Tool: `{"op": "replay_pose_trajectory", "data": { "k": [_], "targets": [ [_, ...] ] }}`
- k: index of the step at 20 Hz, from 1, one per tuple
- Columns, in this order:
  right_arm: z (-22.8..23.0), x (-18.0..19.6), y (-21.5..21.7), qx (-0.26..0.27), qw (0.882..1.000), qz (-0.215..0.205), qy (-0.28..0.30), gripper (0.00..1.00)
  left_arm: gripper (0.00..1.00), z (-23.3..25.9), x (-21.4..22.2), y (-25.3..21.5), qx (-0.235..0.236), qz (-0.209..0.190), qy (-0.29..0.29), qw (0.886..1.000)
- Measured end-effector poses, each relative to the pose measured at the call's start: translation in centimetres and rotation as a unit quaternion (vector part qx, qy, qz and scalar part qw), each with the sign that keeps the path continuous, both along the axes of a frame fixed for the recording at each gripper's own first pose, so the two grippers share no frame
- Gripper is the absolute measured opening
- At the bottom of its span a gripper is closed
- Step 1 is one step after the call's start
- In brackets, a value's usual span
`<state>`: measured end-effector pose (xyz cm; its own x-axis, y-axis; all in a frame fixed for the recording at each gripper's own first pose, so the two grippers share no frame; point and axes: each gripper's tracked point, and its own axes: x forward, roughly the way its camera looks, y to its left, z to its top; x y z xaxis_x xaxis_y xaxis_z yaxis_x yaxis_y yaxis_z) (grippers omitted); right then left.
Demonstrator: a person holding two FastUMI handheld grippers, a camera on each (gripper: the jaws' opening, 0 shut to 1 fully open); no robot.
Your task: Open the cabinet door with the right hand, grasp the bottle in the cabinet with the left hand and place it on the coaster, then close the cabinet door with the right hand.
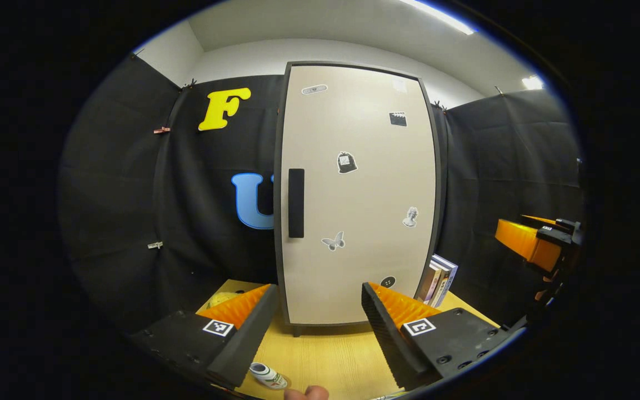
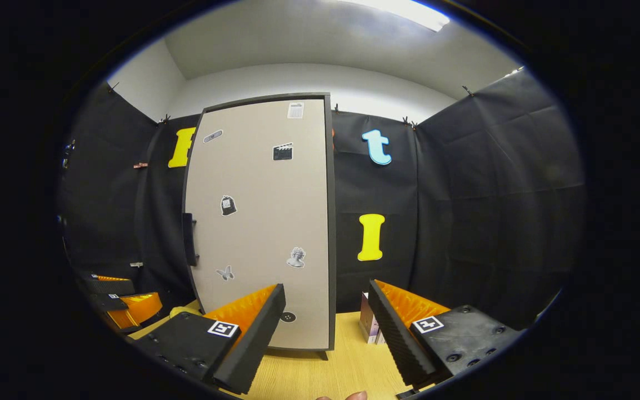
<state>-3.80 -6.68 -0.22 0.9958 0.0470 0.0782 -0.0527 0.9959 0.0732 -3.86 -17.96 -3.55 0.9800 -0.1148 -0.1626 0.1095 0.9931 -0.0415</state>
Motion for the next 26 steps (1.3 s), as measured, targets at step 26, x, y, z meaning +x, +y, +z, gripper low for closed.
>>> {"op": "replay_pose_trajectory", "data": {
  "k": [26],
  "targets": [
    [-0.5,1.6,-0.2,0.002,1.0,-0.005,0.006,0.98,0.95,-0.3,1.5,-0.7,0.004,-0.005,0.006,1.0]
  ]
}}
